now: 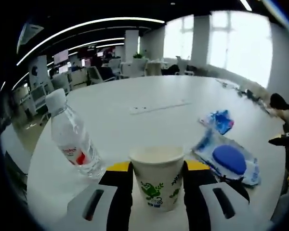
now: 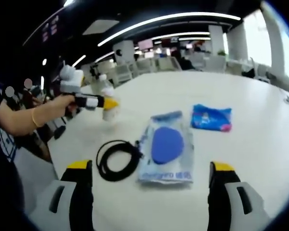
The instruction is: Arrange the tabletop items into an orderly group along one side of the table until the central work area is clear of visible clutter.
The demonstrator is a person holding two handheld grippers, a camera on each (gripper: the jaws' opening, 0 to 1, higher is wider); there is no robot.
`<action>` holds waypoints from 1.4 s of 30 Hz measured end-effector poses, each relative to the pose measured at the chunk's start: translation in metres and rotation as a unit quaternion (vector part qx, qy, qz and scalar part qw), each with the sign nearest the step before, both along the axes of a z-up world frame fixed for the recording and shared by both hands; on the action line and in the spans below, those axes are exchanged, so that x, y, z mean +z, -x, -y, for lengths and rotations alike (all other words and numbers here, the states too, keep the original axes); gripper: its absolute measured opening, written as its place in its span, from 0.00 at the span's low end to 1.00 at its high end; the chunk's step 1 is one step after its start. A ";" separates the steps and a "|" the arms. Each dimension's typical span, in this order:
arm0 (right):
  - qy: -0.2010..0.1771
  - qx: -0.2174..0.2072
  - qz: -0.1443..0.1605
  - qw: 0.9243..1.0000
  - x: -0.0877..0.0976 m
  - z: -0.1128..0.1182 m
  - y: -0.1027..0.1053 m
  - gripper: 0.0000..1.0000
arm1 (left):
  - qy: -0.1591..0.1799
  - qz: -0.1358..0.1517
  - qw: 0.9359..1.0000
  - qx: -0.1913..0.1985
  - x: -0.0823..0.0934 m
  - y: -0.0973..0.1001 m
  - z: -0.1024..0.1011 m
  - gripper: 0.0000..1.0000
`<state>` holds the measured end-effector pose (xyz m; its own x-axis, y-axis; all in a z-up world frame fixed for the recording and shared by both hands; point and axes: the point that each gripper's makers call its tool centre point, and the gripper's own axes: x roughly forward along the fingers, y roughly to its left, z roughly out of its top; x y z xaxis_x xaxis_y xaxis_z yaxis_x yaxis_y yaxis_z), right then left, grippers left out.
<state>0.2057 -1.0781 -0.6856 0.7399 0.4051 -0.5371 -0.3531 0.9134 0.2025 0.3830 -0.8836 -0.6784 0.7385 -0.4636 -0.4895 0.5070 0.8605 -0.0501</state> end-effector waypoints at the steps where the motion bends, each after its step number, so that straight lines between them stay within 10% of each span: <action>1: -0.002 -0.005 0.000 1.000 -0.001 0.001 -0.001 0.99 | 0.005 0.006 1.000 0.003 0.001 -0.002 0.000 0.39; 12: -0.008 -0.040 -0.005 0.999 -0.008 0.011 -0.005 0.99 | 0.044 0.068 0.996 0.028 0.004 -0.029 -0.005 0.38; 28: -0.010 -0.055 -0.025 0.998 -0.023 0.016 -0.005 0.98 | 0.016 0.164 0.985 0.051 -0.007 -0.065 -0.023 0.38; 42: -0.012 -0.054 -0.036 0.998 -0.030 0.015 -0.003 0.97 | 0.001 0.175 0.983 0.049 -0.020 -0.078 -0.026 0.38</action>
